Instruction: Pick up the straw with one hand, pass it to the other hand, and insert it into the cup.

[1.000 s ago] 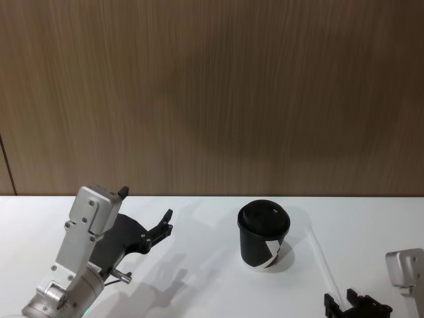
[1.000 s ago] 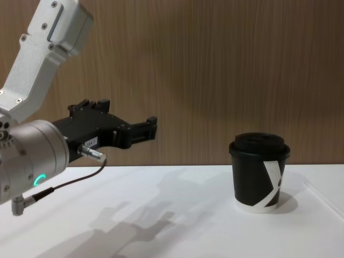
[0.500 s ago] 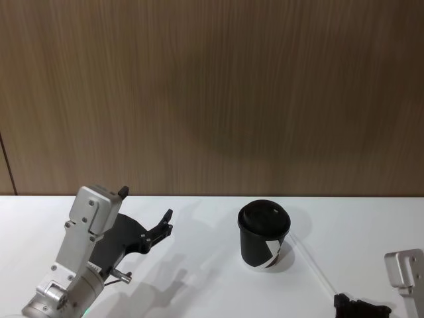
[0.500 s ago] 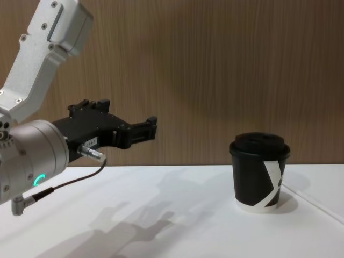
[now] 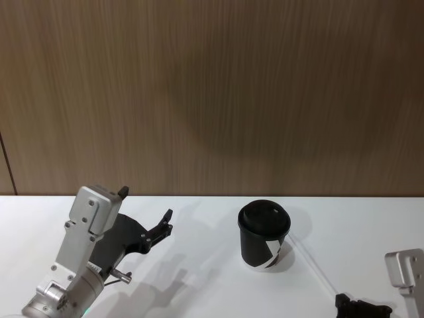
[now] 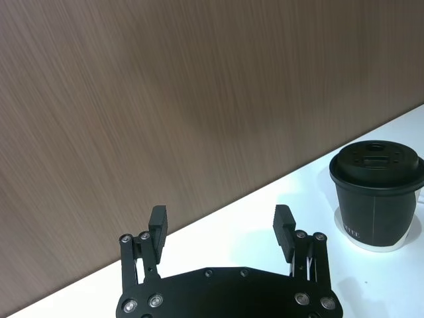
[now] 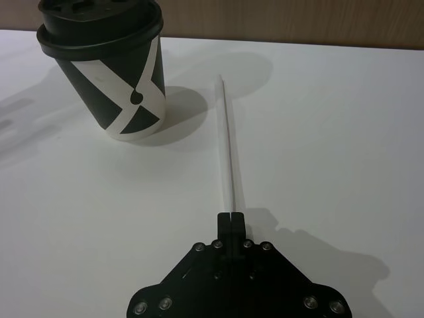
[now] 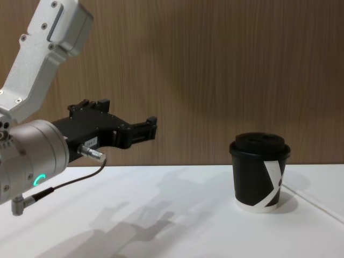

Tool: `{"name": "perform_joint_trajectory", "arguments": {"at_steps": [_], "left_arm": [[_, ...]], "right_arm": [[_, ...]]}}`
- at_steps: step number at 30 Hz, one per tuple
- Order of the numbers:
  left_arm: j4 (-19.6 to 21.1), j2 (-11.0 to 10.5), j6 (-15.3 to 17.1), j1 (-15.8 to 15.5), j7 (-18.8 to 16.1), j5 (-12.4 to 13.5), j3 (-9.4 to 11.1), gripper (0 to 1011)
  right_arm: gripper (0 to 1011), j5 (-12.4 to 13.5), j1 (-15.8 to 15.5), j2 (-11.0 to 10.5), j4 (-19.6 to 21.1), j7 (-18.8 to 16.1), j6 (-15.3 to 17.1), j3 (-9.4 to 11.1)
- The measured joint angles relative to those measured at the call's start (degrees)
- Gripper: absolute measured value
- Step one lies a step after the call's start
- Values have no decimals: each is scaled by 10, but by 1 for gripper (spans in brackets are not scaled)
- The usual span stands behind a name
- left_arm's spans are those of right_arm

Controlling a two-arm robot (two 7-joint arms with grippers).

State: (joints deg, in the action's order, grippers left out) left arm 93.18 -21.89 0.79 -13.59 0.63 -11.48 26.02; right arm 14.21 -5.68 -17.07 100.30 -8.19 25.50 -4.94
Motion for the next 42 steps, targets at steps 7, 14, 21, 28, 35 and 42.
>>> {"name": "perform_joint_trajectory", "arguments": {"at_steps": [7, 14, 21, 28, 35, 42], "left_arm": [[0, 0, 0, 0, 0, 0, 0, 1003], [0, 0, 0, 0, 0, 0, 0, 1003], [0, 0, 0, 0, 0, 0, 0, 1003], [0, 0, 0, 0, 0, 0, 0, 1003], [0, 0, 0, 0, 0, 0, 0, 1003], [0, 0, 0, 0, 0, 0, 0, 1003]], "right_arm": [[2, -13, 0, -1, 0, 4, -29, 4], [2, -30, 1, -5, 1, 10, -70, 9], [2, -45, 6, -10, 2, 13, -115, 17], [2, -53, 15, -18, 3, 5, -162, 25], [2, -49, 33, -29, 1, -25, -220, 34], [2, -28, 51, -40, -5, -64, -266, 38]]}}
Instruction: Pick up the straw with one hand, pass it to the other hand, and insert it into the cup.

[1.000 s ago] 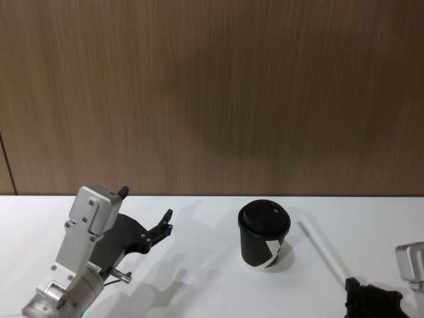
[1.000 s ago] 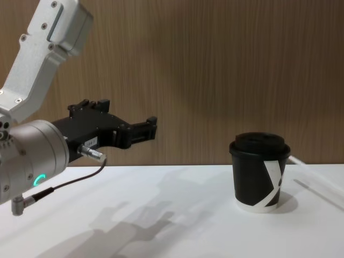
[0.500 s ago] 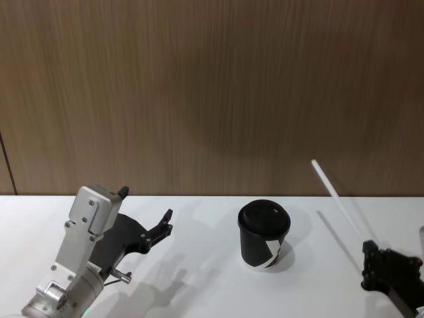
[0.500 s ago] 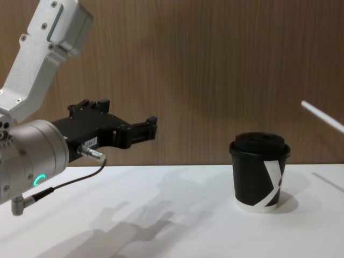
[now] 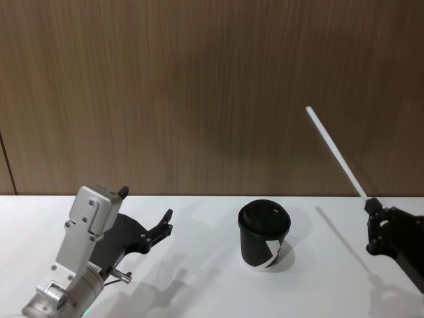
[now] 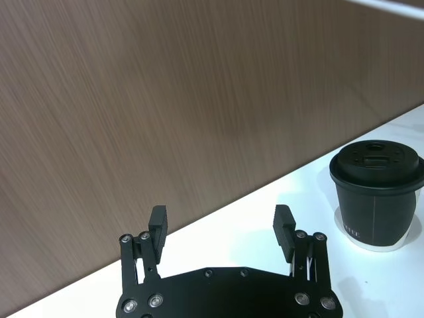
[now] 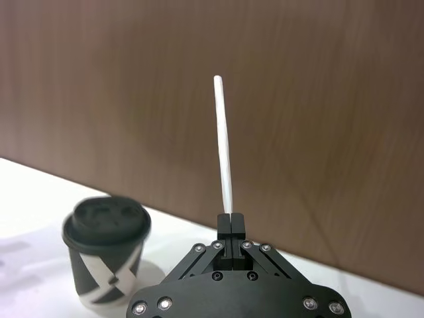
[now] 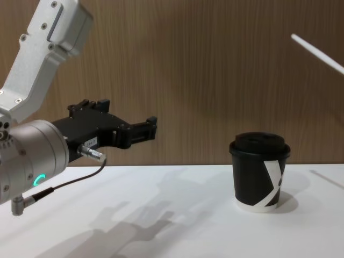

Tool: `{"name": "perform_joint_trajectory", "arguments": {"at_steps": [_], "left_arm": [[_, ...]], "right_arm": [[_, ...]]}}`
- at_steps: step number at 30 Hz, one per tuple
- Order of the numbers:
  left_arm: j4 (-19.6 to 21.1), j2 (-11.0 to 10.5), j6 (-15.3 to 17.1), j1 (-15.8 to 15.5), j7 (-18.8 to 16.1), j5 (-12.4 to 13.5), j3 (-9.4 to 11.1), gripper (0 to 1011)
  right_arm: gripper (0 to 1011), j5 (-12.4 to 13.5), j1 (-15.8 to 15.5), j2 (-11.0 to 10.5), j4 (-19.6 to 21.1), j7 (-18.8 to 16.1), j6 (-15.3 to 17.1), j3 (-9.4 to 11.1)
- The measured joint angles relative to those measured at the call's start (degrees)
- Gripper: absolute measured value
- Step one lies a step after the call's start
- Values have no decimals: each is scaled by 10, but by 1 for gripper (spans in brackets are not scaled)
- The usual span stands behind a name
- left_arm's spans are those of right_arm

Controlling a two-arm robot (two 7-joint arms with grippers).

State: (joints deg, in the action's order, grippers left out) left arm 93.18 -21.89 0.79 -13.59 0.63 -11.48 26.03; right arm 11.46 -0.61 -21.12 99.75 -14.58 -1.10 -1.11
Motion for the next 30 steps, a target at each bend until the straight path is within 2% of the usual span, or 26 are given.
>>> {"name": "perform_joint_trajectory", "arguments": {"at_steps": [3, 13, 30], "left_arm": [[0, 0, 0, 0, 0, 0, 0, 1003], [0, 0, 0, 0, 0, 0, 0, 1003], [0, 0, 0, 0, 0, 0, 0, 1003]], "right_arm": [[1, 9, 6, -3, -2, -12, -12, 0], [2, 60, 32, -17, -12, -84, -55, -9], [2, 143, 70, -29, -31, -193, -80, -43]]}}
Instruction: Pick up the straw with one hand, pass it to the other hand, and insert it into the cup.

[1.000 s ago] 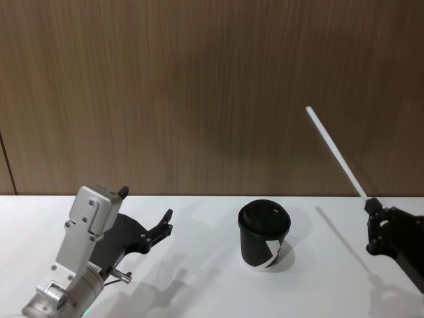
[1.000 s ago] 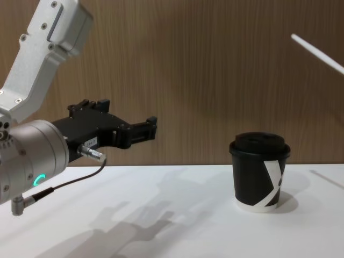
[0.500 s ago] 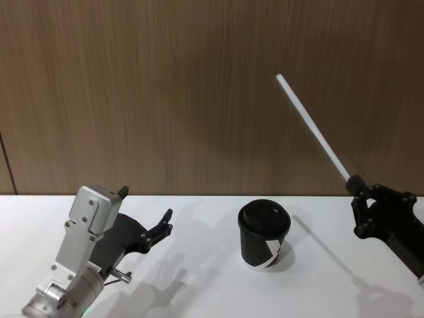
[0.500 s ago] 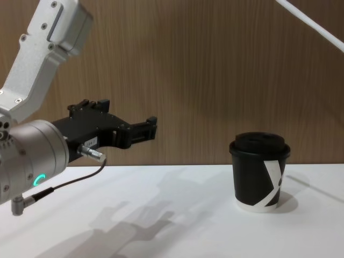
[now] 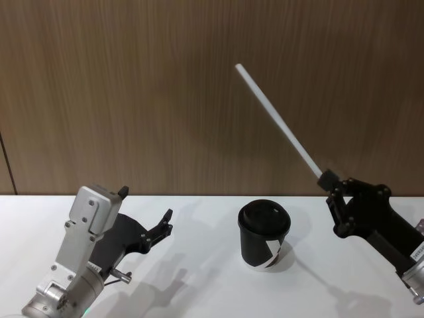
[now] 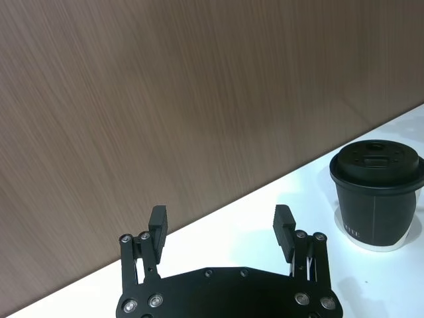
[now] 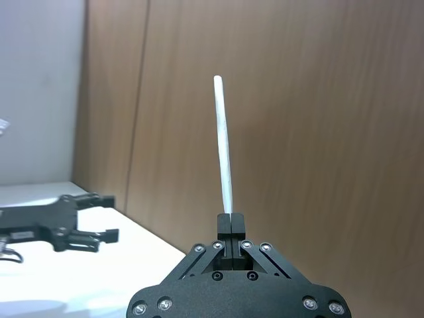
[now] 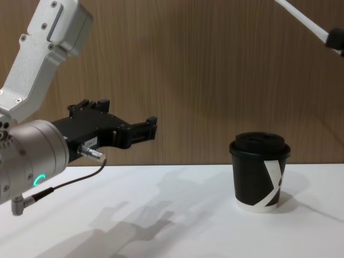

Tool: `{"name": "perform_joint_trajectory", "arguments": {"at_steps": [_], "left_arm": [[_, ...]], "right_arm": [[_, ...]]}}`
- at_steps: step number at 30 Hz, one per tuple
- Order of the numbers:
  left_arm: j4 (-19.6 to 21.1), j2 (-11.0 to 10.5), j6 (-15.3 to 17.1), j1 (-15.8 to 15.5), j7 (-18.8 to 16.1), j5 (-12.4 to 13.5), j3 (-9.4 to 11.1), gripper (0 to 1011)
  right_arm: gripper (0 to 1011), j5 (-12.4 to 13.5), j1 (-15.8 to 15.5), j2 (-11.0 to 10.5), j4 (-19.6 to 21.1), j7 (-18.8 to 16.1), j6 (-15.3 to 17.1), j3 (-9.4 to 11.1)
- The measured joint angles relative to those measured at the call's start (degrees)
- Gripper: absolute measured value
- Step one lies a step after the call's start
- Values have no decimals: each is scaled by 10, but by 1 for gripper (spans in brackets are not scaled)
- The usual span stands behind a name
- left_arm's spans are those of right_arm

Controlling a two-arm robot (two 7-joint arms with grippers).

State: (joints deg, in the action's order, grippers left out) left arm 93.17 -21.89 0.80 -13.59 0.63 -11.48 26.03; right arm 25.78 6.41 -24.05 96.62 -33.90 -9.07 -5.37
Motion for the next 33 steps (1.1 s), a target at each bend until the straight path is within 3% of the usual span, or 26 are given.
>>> {"name": "perform_joint_trajectory", "arguments": {"at_steps": [7, 23, 33], "left_arm": [[0, 0, 0, 0, 0, 0, 0, 1003], [6, -2, 0, 0, 9, -2, -2, 1003], [32, -7, 8, -5, 58, -47, -15, 1003]], "right_arm": [[2, 20, 9, -2, -4, -25, -3, -10], [2, 37, 17, -3, -8, -46, -6, -18], [2, 41, 18, -4, -8, -51, -6, -20]]}}
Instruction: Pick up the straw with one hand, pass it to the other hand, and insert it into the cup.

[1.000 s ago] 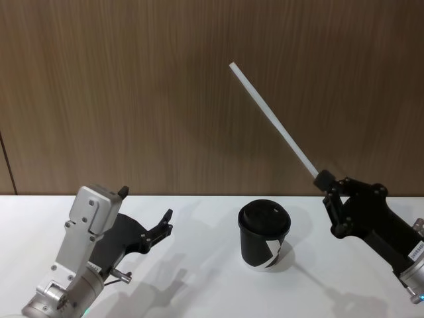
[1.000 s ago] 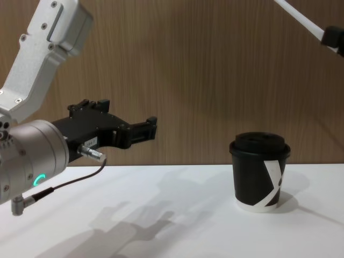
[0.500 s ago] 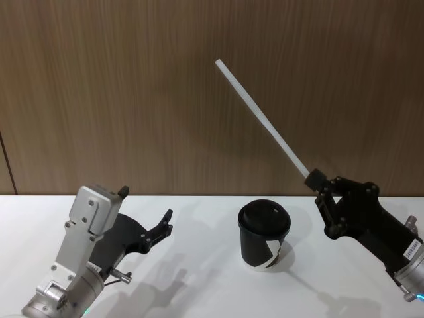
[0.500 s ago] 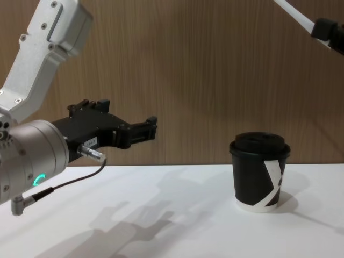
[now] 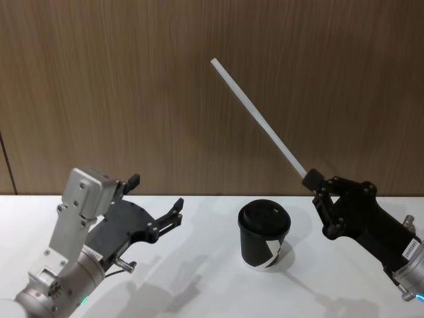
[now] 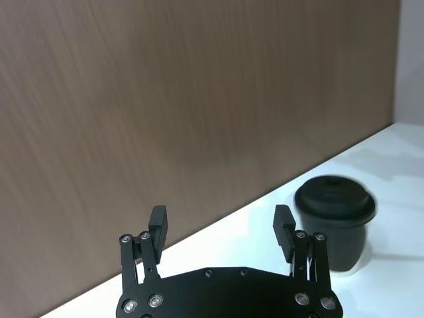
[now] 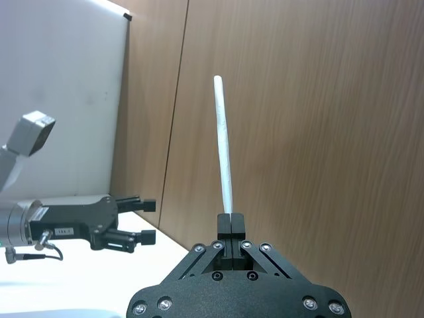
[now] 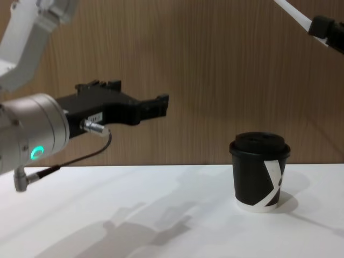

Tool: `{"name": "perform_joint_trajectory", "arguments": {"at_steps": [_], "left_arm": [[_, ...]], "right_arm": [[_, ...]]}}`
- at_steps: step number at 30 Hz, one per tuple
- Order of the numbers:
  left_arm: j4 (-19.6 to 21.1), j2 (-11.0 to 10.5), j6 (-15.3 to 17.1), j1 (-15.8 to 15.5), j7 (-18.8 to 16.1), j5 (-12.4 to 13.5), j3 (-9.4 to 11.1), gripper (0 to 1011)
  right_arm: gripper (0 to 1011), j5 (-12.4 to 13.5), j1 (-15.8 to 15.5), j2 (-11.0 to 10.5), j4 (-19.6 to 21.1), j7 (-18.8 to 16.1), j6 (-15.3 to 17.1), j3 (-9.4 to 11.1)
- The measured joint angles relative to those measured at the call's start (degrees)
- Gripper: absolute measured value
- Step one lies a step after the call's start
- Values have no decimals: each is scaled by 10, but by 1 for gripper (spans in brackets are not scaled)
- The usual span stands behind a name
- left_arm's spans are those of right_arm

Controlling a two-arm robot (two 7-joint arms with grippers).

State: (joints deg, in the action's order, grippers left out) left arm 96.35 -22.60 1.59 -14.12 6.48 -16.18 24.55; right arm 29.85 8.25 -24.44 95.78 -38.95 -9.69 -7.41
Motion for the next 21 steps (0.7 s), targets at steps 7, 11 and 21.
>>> {"name": "perform_joint_trajectory", "arguments": {"at_steps": [7, 11, 21], "left_arm": [[18, 1, 18, -8, 45, -49, -12, 1003], [27, 2, 31, -15, 69, -78, -17, 1003], [42, 14, 69, -42, 119, -150, -25, 1003]], "right_arm": [[2, 1, 0, 0, 0, -2, 0, -1], [2, 2, 1, 0, -1, -2, 0, -1], [2, 3, 1, 0, -1, -3, 0, -1]]}}
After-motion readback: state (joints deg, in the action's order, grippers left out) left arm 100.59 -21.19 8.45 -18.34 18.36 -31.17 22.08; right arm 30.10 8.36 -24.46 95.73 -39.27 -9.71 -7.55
